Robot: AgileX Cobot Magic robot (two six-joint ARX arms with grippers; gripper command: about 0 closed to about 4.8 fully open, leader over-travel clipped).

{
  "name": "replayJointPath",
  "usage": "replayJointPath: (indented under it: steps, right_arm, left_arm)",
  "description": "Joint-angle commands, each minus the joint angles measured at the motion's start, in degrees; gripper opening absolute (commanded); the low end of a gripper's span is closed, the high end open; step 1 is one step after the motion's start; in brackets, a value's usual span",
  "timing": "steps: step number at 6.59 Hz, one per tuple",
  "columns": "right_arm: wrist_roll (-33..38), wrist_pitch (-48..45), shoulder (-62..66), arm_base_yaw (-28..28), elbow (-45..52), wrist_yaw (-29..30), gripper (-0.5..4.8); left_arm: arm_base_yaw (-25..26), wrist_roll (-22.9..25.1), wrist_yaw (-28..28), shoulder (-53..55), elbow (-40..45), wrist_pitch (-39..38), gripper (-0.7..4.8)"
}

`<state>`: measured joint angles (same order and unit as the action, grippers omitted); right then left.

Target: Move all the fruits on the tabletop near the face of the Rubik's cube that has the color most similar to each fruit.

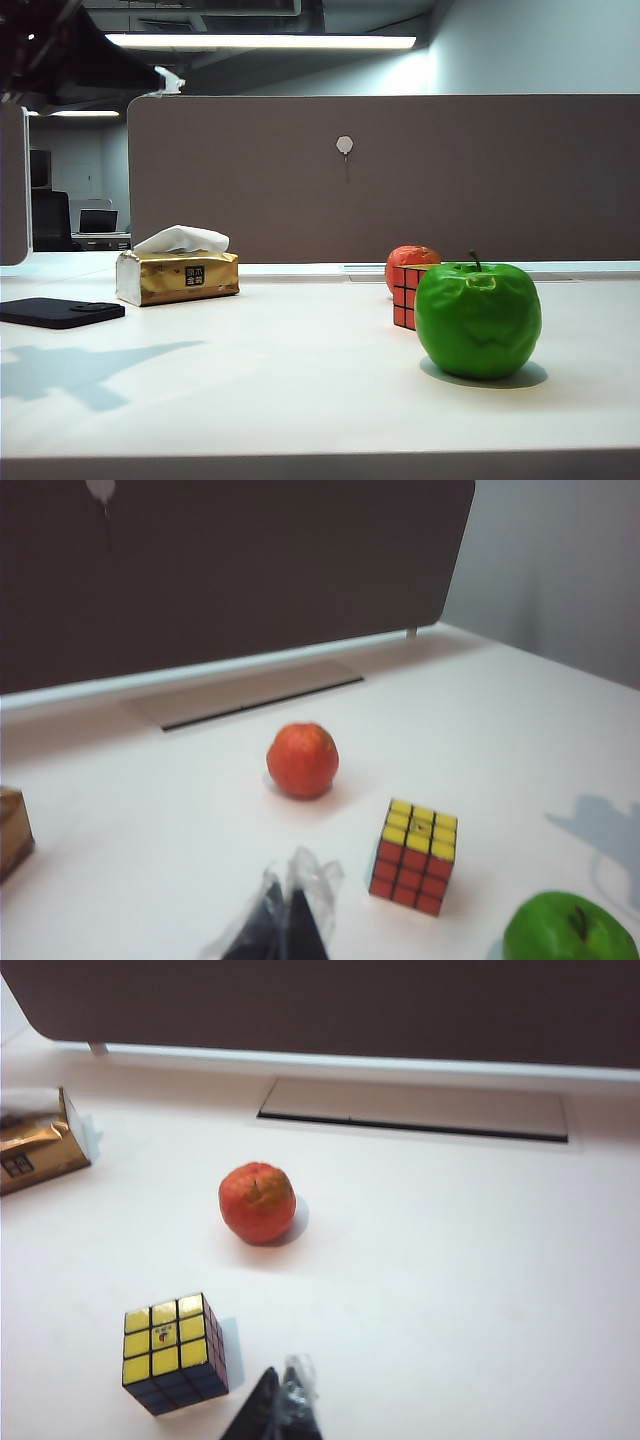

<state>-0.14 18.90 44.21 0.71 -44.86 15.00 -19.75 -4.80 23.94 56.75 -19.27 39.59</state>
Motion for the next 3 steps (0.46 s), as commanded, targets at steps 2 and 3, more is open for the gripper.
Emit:
replayJointPath:
  steps: [2,3]
  right_arm:
    - [0.4,-0.5,4.8,0.0,-0.3,0.3,-0.01]
    - [0.4,0.7,4.8,0.0,-0.3,0.2,-0.01]
  left_arm:
    - [-0.2,-0.1,0.9,9.5,-5.0,1.0,-0.05]
    - [-0.2,0.3,0.9,12.1,-9.2,-0.7,-0.05]
